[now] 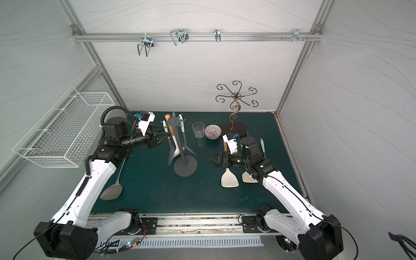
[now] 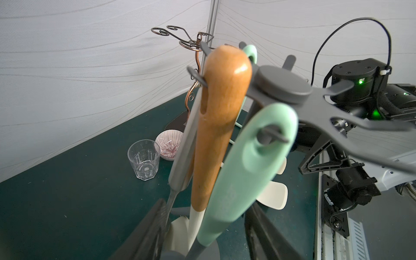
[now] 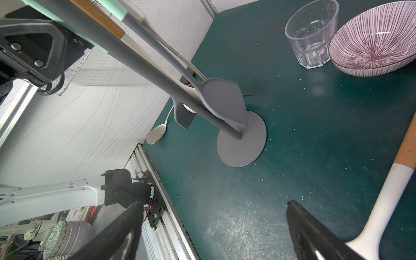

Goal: Take the spatula off the kitchen utensil rack
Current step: Take off the spatula from the rack.

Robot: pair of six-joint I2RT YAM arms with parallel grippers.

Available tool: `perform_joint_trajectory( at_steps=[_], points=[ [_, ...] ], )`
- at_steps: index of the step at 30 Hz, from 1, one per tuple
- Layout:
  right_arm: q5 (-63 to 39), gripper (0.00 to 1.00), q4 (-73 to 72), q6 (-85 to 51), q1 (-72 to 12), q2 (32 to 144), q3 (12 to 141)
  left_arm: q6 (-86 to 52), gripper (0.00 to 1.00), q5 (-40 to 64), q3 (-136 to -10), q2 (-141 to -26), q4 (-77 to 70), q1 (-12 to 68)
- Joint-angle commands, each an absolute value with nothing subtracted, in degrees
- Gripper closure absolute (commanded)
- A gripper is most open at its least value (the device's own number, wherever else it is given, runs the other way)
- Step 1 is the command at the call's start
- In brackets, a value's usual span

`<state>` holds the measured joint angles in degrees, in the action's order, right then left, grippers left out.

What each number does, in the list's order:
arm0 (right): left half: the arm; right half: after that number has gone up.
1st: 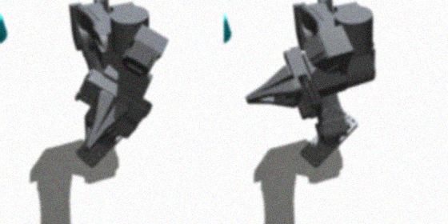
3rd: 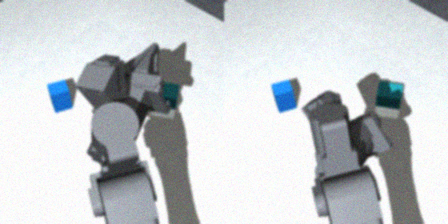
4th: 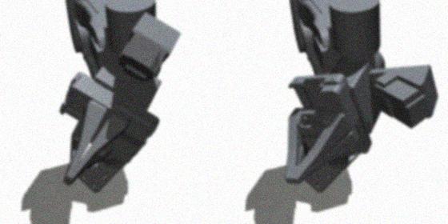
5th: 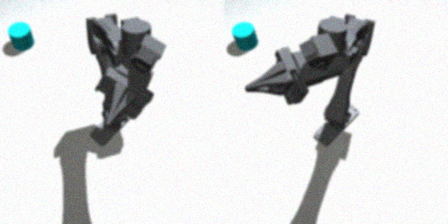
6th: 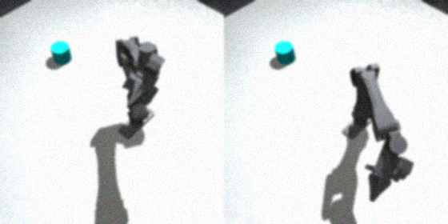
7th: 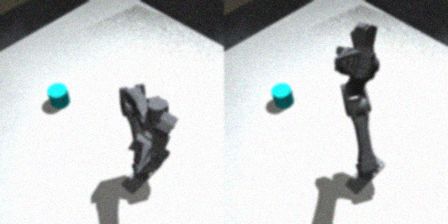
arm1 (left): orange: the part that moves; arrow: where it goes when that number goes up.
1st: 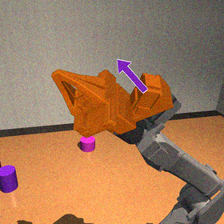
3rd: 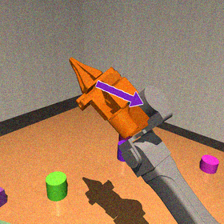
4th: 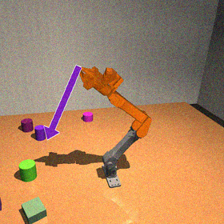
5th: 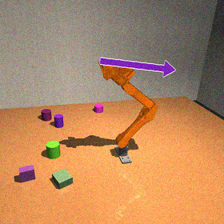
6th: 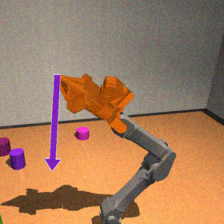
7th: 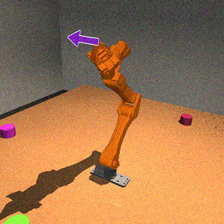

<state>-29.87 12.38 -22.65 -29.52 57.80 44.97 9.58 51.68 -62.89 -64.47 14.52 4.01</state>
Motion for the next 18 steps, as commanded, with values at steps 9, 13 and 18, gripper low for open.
perform_joint_trajectory(
  at_steps=[9, 13, 18],
  points=[
    [-31.11, 0.01, 11.83, -21.84, -29.05, 58.97, 45.97, 7.44, 0.44, 57.58, -63.33, -65.97, 8.77, 2.21],
    [-31.2, 0.01, 11.23, -22.32, -29.05, 59.44, 45.89, 7.24, 0.47, 58.4, -63.41, -66.31, 8.88, 2.22],
    [-31.57, 0.01, 10.64, -22.51, -29.0, 60.52, 46.04, 7.29, 0.5, 59.24, -63.56, -66.12, 10.06, 2.2]
  ],
)
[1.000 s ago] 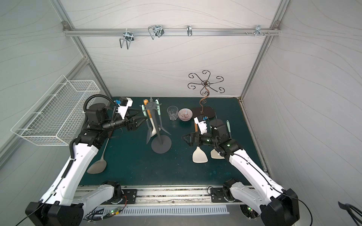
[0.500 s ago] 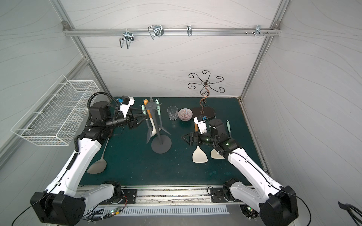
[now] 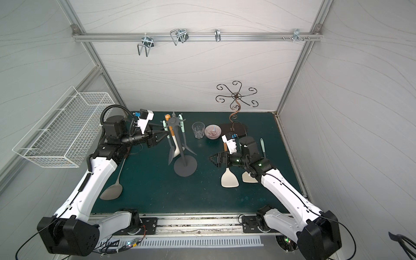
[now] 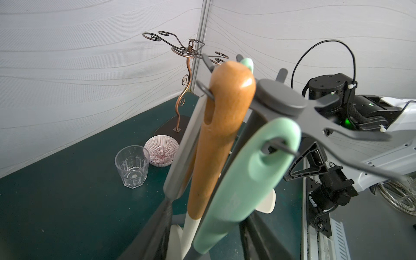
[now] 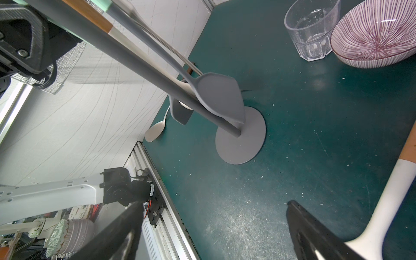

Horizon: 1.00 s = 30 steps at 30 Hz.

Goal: Take the spatula off the kitchen utensil rack
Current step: Take off the spatula from the rack.

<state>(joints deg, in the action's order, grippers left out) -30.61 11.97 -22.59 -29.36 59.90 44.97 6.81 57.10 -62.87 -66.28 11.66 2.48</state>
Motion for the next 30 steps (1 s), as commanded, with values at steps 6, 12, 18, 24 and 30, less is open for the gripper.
perform_joint_trajectory(
  at_steps=[6, 12, 18, 24, 30],
  points=[
    [-31.73, 0.01, 10.92, -22.14, -29.0, 61.17, 46.76, 8.31, 0.51, 58.18, -63.37, -64.96, 12.2, 2.2],
    [-31.9, 0.01, 10.77, -22.15, -29.0, 61.23, 46.6, 7.74, 0.53, 59.67, -63.37, -64.39, 12.71, 2.44],
    [-32.21, 0.01, 10.64, -22.46, -29.0, 61.35, 46.68, 7.9, 0.54, 60.2, -63.28, -63.5, 13.95, 3.46],
    [-32.46, 0.01, 10.77, -22.68, -29.0, 61.02, 46.67, 8.21, 0.56, 60.25, -63.02, -63.78, 14.35, 4.13],
    [-32.39, 0.01, 11.16, -22.83, -29.0, 60.21, 46.5, 8.19, 0.59, 59.77, -63.68, -66.67, 14.46, 4.13]
  ],
)
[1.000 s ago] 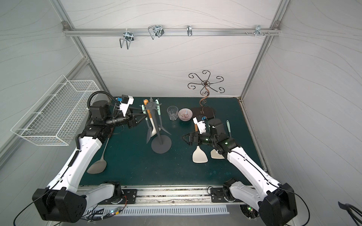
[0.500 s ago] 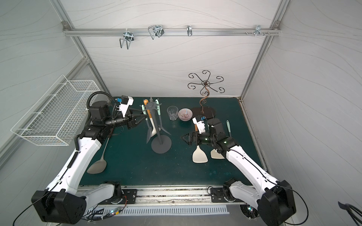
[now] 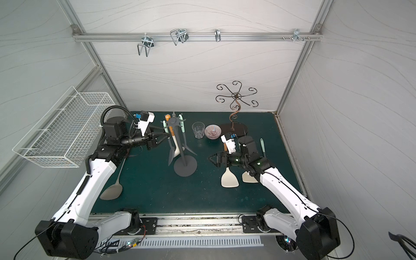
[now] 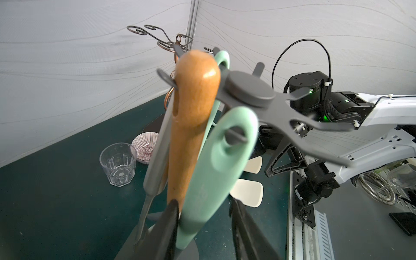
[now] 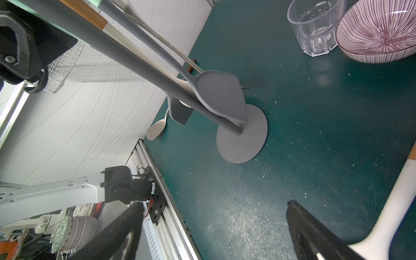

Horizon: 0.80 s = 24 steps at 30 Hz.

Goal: Take the spatula off the kitchen utensil rack
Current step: Take off the spatula from the rack.

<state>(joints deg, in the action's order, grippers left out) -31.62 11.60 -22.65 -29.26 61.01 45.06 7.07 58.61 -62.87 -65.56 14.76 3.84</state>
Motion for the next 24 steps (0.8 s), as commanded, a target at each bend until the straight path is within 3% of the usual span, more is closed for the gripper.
perform_joint_trajectory(
  at_steps=[1, 12, 24],
  points=[
    [-32.34, 0.01, 11.15, -22.79, -29.0, 60.05, 46.41, 8.16, 0.59, 59.69, -63.64, -66.86, 14.34, 4.13],
    [-32.43, 0.01, 10.53, -22.84, -29.0, 60.38, 46.41, 8.74, 0.65, 59.31, -63.54, -67.35, 15.6, 4.13],
    [-33.05, 0.01, 10.2, -23.03, -29.0, 60.47, 46.24, 8.85, 0.85, 57.4, -64.4, -64.82, 18.06, 4.66]
  ],
)
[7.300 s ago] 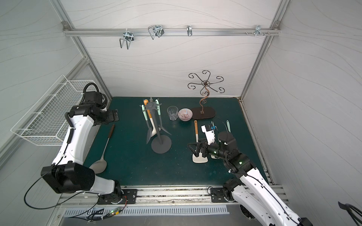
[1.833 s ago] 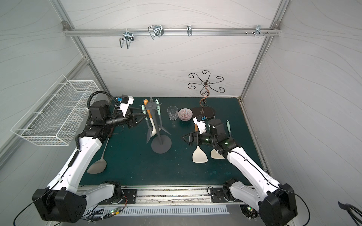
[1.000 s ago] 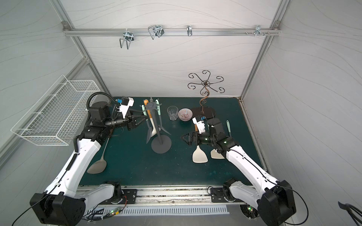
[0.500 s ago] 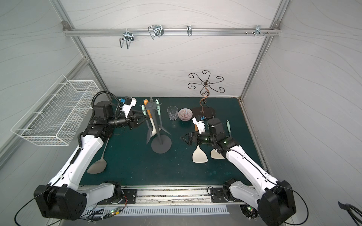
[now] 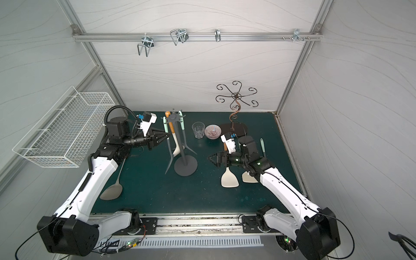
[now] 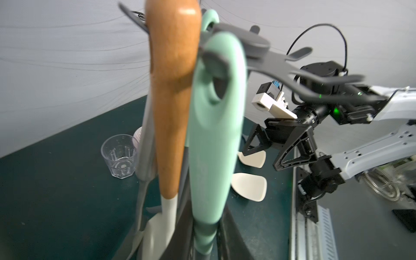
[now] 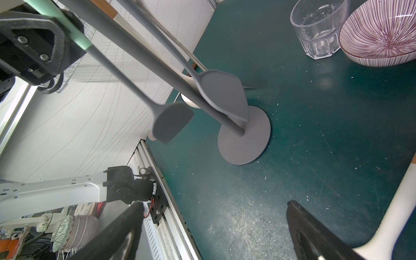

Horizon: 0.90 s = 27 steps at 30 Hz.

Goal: Take the spatula off the kitchen utensil rack
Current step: Take off the spatula from the rack.

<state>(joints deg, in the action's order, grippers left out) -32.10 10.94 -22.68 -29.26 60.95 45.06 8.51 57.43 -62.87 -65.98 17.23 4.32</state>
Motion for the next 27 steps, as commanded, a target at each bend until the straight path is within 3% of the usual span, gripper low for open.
perform_joint_trajectory(
  at_steps=[1, 9, 27],
  points=[
    [-33.07, 0.01, 10.11, -23.03, -29.0, 60.53, 46.23, 8.8, 0.86, 57.23, -64.52, -64.69, 18.43, 4.7],
    [-33.7, 0.01, 9.76, -23.35, -29.0, 60.72, 46.23, 8.32, 0.99, 54.92, -63.56, -61.74, 20.25, 5.35],
    [-34.23, 0.01, 10.37, -23.64, -28.99, 60.19, 46.32, 11.9, 1.0, 46.72, -62.63, -56.32, 22.74, 5.71]
  ],
)
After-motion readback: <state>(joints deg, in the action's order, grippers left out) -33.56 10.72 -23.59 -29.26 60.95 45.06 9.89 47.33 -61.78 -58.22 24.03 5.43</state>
